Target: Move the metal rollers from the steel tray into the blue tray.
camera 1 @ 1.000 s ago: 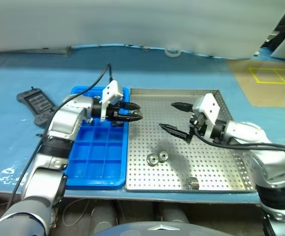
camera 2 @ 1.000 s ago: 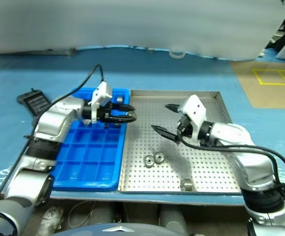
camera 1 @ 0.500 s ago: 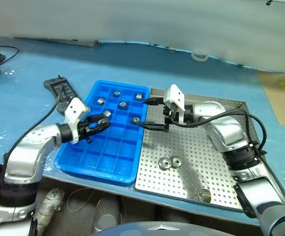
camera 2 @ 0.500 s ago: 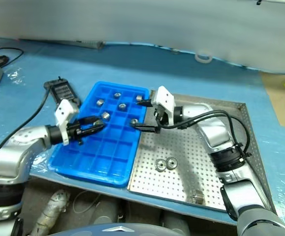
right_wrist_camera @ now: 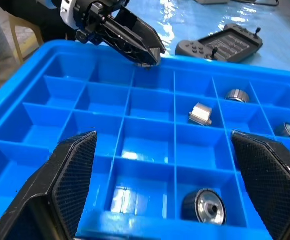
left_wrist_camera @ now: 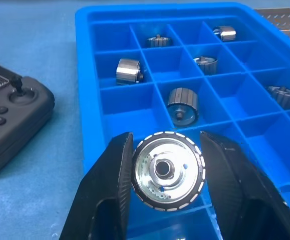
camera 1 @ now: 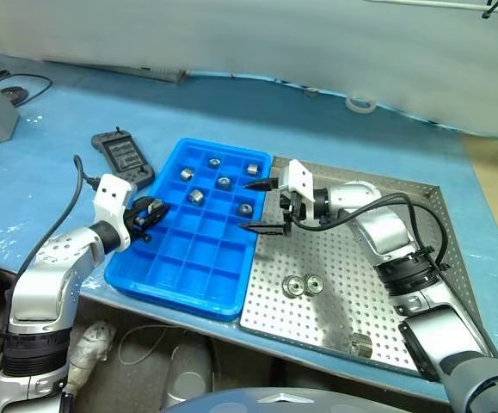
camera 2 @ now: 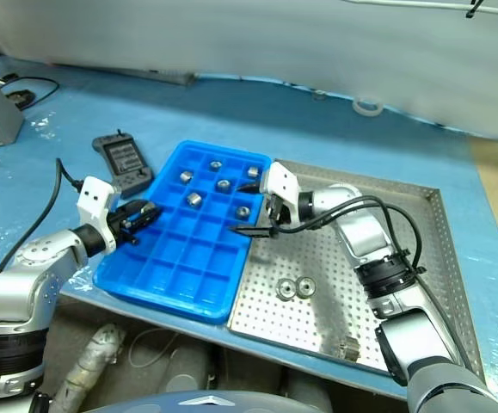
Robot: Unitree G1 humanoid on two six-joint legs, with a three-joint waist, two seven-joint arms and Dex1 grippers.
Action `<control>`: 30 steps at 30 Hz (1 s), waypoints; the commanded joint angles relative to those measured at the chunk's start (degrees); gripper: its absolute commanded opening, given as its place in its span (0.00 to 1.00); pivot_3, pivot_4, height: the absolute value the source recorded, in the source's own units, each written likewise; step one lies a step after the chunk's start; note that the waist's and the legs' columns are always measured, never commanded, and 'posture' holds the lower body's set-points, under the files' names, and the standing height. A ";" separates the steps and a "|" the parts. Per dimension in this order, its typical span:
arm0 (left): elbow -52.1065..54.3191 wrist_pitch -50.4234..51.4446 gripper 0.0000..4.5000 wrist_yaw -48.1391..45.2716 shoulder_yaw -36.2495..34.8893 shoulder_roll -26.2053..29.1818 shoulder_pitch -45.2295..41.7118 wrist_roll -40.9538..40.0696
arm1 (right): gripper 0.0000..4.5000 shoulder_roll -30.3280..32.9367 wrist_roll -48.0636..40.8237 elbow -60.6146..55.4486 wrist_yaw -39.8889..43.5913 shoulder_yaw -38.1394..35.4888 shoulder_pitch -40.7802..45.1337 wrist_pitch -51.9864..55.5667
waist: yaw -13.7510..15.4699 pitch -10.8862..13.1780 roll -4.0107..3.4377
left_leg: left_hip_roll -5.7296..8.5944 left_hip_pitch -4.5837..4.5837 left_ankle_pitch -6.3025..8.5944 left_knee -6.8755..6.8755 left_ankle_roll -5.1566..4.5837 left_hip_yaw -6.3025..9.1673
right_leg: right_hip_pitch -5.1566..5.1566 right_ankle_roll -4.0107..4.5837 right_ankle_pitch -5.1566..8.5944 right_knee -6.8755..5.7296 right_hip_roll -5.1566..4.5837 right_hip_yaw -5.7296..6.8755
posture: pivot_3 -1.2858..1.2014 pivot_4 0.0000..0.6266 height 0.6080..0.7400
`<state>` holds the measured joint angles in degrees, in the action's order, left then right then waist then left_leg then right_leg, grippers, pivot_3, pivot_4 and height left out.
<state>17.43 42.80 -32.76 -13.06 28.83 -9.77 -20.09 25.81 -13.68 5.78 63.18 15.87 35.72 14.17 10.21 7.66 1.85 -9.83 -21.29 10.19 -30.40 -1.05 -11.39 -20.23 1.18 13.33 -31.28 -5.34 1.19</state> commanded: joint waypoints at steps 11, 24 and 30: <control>-2.22 -1.48 0.73 -2.14 2.38 3.51 -3.10 -1.17 | 1.00 0.49 0.93 -2.50 -2.77 -2.86 -2.29 -0.66 | -0.07 0.05 -0.07 | -0.02 0.09 -0.08 0.03 0.13 0.00 | 0.05 0.16 0.12 -0.02 -0.01 0.03 | 0.61 0.24 1.00; -10.52 -3.26 0.73 -20.94 12.85 3.43 -21.60 -9.06 | 1.00 5.37 -0.55 -15.83 -11.03 -10.58 -11.23 6.25 | -1.82 0.00 0.01 | 0.03 0.12 -0.14 0.02 0.22 -0.03 | 0.04 0.16 0.11 -0.15 0.00 -0.05 | 0.51 0.24 1.00; -23.76 -9.26 0.73 -34.97 25.76 -1.68 -31.34 -5.45 | 1.00 8.74 -1.42 -26.27 -16.93 -18.19 -20.75 11.39 | -4.97 -0.06 0.00 | 0.06 0.22 -0.14 0.03 0.21 -0.18 | 0.08 0.16 0.11 -0.09 0.01 -0.34 | 0.44 0.24 1.00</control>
<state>-4.44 35.90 -63.32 9.51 28.11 -39.05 -26.42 33.70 -13.75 -16.04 48.03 0.91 16.07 24.44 5.24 7.60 1.85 -9.77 -21.06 10.08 -30.37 -0.88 -11.62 -20.18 1.33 13.44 -31.36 -5.31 0.75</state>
